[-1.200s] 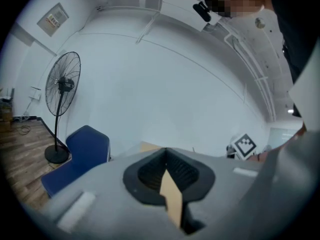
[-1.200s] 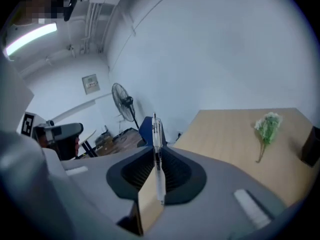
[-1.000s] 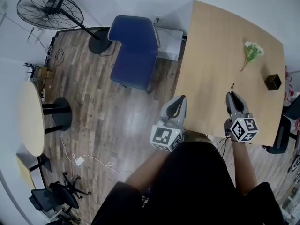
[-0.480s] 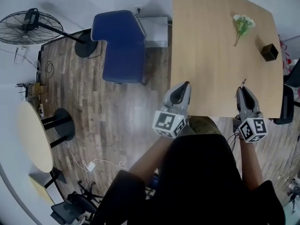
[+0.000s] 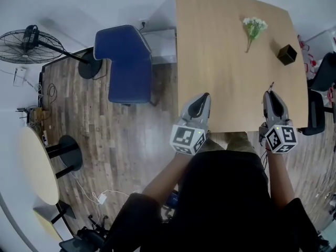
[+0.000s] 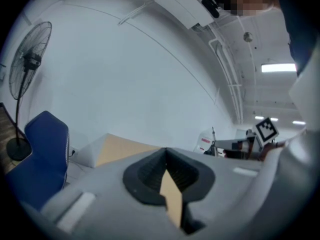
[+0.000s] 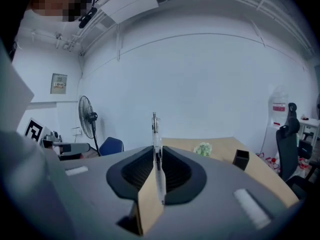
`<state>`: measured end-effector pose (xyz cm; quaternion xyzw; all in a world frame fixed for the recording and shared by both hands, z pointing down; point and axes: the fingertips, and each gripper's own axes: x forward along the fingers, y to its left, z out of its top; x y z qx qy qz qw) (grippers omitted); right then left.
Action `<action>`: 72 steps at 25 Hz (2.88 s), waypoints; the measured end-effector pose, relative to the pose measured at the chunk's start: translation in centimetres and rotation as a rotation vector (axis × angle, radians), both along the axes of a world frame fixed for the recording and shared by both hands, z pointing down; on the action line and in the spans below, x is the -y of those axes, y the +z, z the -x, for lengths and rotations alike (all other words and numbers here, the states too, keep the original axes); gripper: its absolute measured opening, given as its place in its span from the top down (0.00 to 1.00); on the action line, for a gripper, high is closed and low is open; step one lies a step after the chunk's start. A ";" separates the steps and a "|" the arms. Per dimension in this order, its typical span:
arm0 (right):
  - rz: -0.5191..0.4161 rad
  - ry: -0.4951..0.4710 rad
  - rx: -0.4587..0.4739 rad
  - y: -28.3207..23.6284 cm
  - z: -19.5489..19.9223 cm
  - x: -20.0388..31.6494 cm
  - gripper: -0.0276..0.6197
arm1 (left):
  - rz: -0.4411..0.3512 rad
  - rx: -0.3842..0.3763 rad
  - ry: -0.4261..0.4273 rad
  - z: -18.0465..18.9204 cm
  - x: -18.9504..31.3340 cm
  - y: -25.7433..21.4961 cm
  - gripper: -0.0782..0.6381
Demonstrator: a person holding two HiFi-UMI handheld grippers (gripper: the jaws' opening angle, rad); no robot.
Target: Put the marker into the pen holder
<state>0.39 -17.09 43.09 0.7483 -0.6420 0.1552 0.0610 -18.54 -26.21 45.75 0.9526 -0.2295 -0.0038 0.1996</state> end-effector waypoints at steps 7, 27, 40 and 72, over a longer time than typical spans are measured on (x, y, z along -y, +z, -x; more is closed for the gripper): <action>-0.047 0.002 0.041 0.6 -8.4 -4.0 0.87 | -0.028 0.030 0.004 -8.2 -4.9 -0.6 0.89; -0.117 -0.171 0.138 5.5 -39.8 -16.4 0.87 | -0.002 0.175 -0.210 -39.5 -21.1 4.2 0.89; -0.131 -0.126 0.167 1.9 -46.3 -16.6 0.87 | 0.000 0.182 -0.133 -46.3 -22.7 2.6 0.89; -0.086 -0.231 0.258 9.4 -54.9 0.4 0.87 | -0.054 0.137 0.014 -57.1 -16.3 1.6 0.89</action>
